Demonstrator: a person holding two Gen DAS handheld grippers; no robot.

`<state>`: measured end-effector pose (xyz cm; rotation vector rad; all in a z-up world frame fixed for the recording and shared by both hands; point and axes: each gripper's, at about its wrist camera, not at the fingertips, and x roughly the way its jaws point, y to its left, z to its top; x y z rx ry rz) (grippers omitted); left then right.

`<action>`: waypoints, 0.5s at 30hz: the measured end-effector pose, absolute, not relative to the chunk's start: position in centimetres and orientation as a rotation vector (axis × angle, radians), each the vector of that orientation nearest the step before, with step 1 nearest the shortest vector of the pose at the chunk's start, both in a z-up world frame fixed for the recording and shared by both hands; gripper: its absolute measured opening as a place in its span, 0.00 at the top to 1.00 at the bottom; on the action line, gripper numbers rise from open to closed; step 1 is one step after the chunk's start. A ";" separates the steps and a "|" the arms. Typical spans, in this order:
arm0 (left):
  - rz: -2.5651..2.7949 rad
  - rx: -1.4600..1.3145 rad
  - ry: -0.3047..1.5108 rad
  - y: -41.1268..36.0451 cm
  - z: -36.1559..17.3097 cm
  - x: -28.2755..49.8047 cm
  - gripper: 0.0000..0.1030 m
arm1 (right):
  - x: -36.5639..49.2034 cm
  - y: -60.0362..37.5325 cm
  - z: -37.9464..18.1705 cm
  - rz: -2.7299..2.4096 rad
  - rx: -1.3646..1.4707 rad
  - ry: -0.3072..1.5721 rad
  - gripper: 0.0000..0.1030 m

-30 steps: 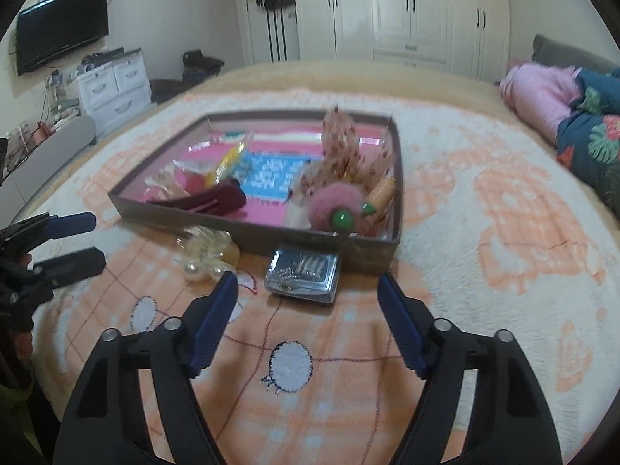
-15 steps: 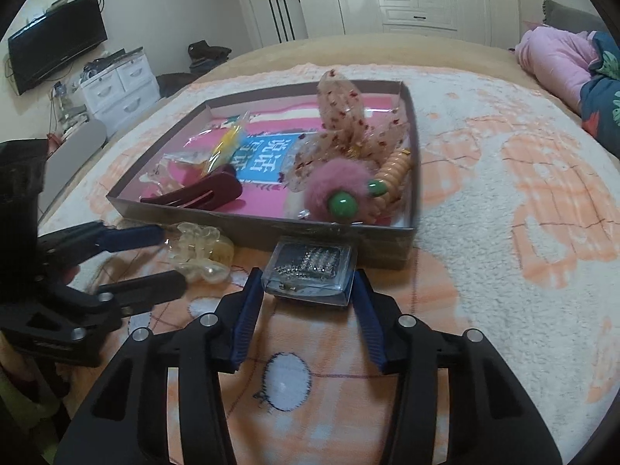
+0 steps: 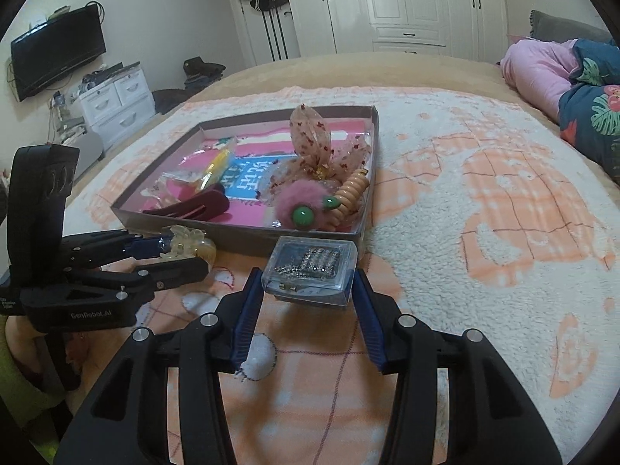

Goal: Organize jewelry
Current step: 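Carry the pearl clip with the left tool into the box while the right carries the packet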

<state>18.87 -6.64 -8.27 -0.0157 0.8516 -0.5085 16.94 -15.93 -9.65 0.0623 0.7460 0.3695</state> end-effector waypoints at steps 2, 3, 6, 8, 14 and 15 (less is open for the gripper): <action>-0.503 -0.034 0.831 -5.8 -7.6 18.3 0.60 | 16.6 -15.8 -9.1 0.382 0.064 0.733 0.56; -0.500 -0.046 0.822 -5.3 -7.3 18.0 0.60 | 16.5 -15.6 -8.9 0.385 0.063 0.728 0.56; -0.468 -0.078 0.788 -3.4 -6.1 17.7 0.60 | 16.4 -15.1 -8.0 0.399 0.060 0.709 0.56; -0.440 -0.105 0.762 -2.0 -5.2 17.6 0.60 | 16.5 -14.6 -7.4 0.408 0.054 0.695 0.56; -0.361 -0.137 0.707 1.3 -3.3 17.9 0.59 | 17.3 -13.0 -6.1 0.432 0.025 0.663 0.56; -0.351 -0.144 0.704 1.7 -3.2 18.0 0.59 | 17.4 -12.7 -5.9 0.437 0.020 0.660 0.56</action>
